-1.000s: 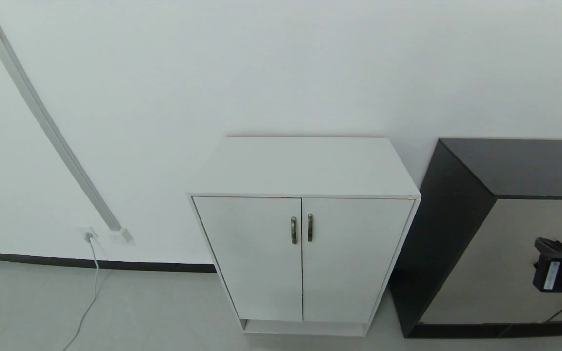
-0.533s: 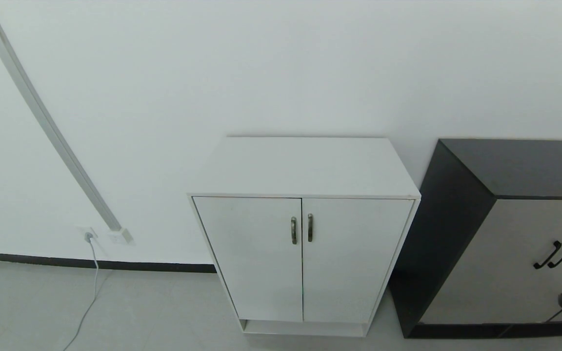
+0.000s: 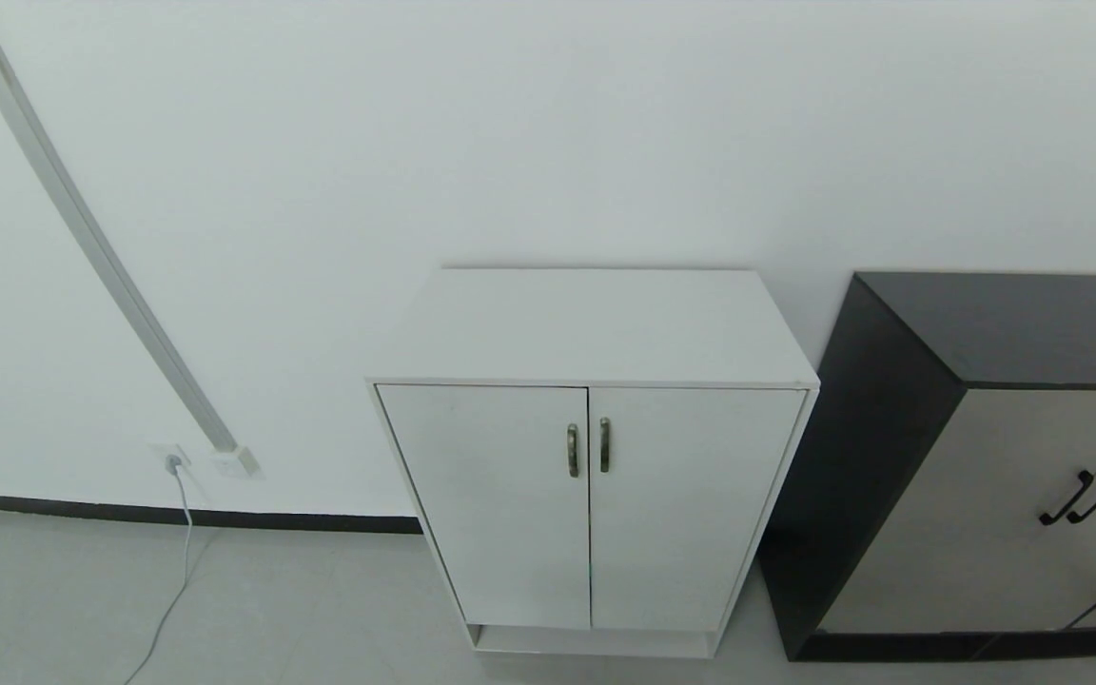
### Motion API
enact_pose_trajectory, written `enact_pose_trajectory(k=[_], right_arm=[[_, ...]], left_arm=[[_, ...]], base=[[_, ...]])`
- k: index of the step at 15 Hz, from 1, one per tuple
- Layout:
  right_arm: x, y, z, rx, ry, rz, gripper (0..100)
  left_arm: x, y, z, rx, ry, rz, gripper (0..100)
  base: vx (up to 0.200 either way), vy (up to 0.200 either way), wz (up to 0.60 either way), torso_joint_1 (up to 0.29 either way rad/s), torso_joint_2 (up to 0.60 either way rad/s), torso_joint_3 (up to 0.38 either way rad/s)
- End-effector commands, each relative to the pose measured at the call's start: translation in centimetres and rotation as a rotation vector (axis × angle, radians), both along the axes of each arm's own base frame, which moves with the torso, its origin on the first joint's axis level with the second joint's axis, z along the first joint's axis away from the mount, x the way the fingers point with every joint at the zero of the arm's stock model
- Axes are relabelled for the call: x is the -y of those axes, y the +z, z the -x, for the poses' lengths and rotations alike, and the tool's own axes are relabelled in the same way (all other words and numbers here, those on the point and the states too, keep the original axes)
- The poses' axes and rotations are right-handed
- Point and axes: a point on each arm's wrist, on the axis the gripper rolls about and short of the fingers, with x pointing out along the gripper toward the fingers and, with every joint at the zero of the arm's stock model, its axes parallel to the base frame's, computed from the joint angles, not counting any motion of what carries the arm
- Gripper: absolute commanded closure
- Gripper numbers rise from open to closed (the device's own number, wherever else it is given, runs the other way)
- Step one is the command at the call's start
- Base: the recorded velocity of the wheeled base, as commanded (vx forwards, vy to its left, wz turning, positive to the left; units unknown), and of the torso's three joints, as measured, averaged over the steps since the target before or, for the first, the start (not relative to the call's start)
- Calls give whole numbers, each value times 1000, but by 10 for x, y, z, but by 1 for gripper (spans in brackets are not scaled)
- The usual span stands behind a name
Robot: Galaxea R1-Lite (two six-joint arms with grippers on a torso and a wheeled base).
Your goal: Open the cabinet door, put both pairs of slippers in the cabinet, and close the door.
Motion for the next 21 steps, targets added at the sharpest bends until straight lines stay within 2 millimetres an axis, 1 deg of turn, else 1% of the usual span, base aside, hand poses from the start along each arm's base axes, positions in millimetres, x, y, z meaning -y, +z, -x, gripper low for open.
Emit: enact_pose_trajectory(k=[1,7,12,14,16,17,21], right_arm=[[2,-3,9,48,7,-17,100],[4,-11,16,43,18,-21,100],[2,-20,18,25,115,-53,100],[2,-21,19,24,130,-59,100],[2,-26,22,13,175,-70,100],[2,-26,23,30,163,-74,100],[4,-26,32,149,10,-98,100]], left_arm=[[0,0,0,-1,0,0,100],[0,0,0,-1,0,0,100],[0,0,0,-1,0,0,100],[0,0,0,-1,0,0,100],[0,0,0,-1,0,0,100],[0,0,0,-1,0,0,100],[0,0,0,-1,0,0,100]], base=[[0,0,0,0,0,0],[0,0,0,0,0,0],[0,0,0,0,0,0],[0,0,0,0,0,0],[0,0,0,0,0,0],[0,0,0,0,0,0],[0,0,0,0,0,0]])
